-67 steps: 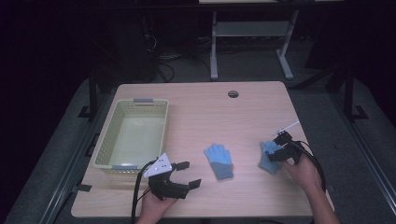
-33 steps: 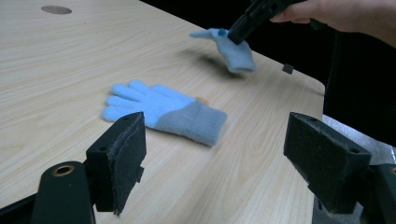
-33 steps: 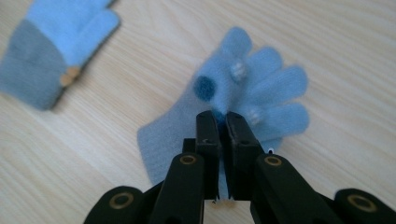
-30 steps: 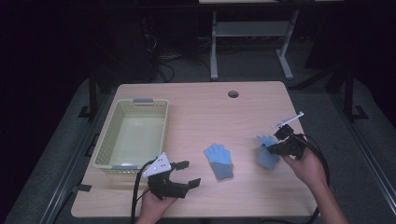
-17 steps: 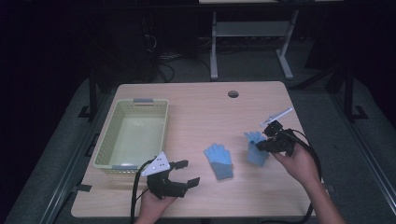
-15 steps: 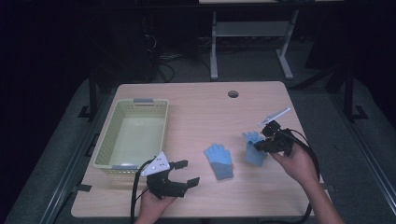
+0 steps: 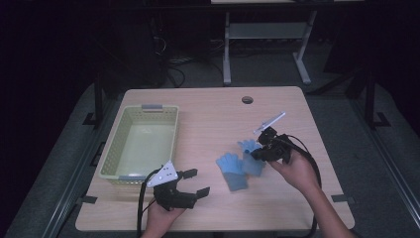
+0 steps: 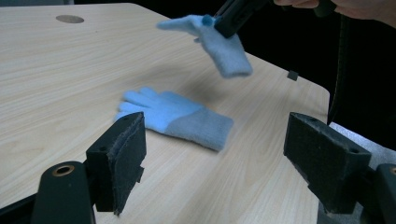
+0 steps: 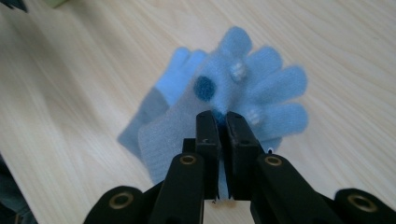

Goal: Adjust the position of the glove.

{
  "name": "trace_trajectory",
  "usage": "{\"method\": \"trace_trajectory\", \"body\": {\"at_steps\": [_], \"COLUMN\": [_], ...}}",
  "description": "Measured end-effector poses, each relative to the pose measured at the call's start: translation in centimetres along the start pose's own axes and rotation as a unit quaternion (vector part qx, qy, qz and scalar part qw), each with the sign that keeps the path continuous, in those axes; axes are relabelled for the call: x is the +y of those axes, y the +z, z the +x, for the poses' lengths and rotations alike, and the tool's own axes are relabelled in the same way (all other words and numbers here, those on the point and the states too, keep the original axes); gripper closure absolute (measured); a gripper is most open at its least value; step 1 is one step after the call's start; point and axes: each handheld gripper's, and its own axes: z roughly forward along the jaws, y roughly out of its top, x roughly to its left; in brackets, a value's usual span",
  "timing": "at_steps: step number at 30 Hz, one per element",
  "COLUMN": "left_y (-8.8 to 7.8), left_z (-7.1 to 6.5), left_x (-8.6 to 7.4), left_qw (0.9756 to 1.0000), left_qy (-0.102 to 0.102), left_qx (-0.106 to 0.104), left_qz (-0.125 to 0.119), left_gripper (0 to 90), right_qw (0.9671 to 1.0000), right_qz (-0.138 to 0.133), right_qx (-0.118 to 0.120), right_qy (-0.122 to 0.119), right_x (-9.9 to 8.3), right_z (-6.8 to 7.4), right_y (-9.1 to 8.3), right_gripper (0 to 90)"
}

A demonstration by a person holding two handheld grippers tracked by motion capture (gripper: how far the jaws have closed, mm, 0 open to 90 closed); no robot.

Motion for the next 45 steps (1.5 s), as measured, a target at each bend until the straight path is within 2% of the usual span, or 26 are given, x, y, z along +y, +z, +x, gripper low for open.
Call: {"method": "trace_trajectory", "body": {"at_steps": [8, 14, 30, 35, 45], "left_y": [0.1, 0.0, 0.0, -0.1, -0.2], "left_z": [-0.1, 0.1, 0.1, 0.1, 0.2], "left_x": [0.0, 0.0, 0.0, 0.0, 0.1], "left_qw": [1.0000, 1.0000, 1.0000, 1.0000, 1.0000], "left_qy": [0.002, 0.003, 0.003, 0.003, 0.002], "left_qx": [-0.001, 0.000, -0.001, 0.000, 0.000], "left_qz": [0.004, 0.005, 0.008, 0.007, 0.004], "left_gripper": [20.7, 20.7, 20.7, 20.9, 20.9], "right_qw": [0.9991, 0.9978, 0.9934, 0.9913, 0.9908], "right_qz": [0.020, 0.031, 0.067, 0.084, 0.092], "right_qx": [0.027, 0.037, 0.069, 0.068, 0.062], "right_qy": [-0.025, -0.045, -0.063, -0.075, -0.078], "right_x": [1.0, 1.5, 1.9, 2.0, 2.0], "right_z": [1.3, 1.5, 1.6, 1.9, 2.0], "right_y": [2.2, 3.3, 5.6, 6.5, 7.6], "right_gripper": [85.2, 85.1, 84.9, 84.5, 82.5]}}
